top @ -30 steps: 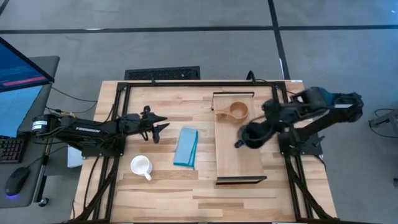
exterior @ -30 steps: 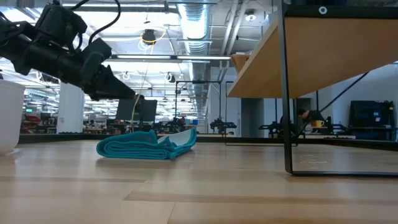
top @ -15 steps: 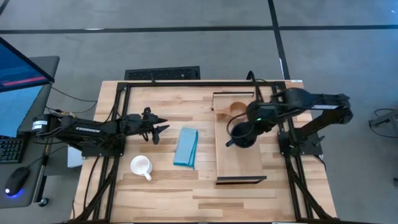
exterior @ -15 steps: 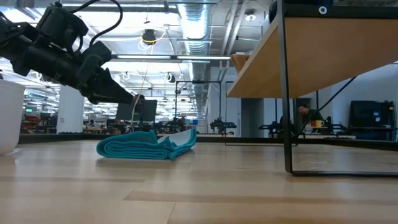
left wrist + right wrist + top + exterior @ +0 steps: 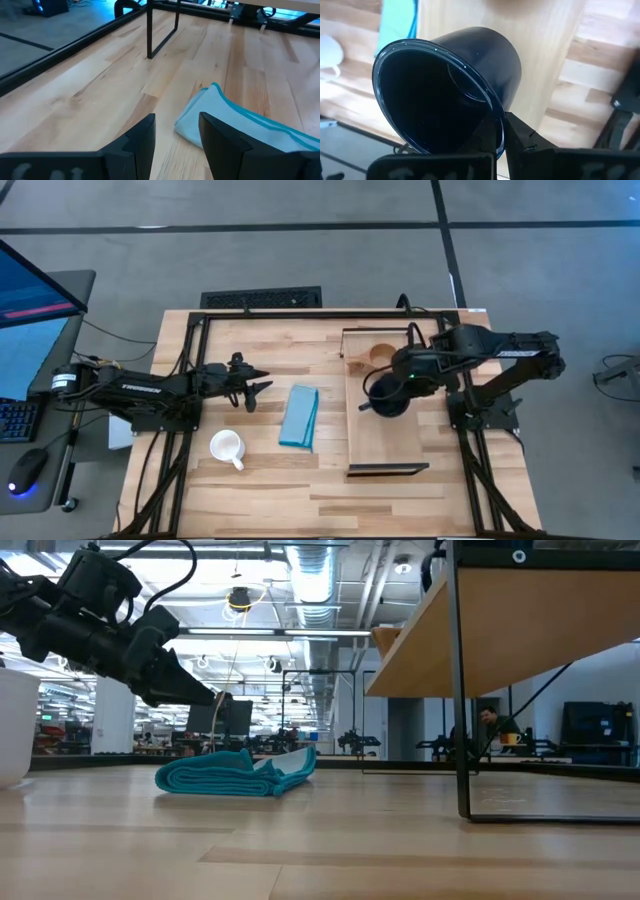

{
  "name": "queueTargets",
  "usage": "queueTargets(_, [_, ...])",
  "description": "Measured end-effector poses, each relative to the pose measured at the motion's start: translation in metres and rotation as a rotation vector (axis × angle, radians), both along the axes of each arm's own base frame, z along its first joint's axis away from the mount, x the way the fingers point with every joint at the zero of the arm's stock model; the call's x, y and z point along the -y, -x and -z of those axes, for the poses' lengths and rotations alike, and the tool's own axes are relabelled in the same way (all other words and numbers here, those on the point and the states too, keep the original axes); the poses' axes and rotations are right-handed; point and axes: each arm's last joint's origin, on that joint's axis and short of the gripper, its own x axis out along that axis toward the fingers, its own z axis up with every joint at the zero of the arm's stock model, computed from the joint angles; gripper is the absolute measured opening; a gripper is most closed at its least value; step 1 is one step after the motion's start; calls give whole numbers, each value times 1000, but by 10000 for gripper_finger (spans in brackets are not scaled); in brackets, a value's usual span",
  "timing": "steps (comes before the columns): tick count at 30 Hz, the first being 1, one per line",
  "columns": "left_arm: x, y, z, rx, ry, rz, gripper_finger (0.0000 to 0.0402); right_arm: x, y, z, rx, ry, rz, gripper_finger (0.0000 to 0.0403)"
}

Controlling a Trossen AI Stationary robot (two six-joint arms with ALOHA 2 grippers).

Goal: Stack small to large cups/mugs on shelf
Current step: Put the black mug on the shelf

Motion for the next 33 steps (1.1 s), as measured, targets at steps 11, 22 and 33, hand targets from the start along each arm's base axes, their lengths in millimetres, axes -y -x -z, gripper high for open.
queueTargets(11, [0,0,0,-3,4,7,142,3,-14,8,-43,-58,101,27])
queueTargets(22, [2,0,2,-18,20,51,142,6,-28,20,-92,-49,80,27])
queueTargets(33, [2,1,3,-33,24,59,142,5,-31,22,-100,-46,68,47])
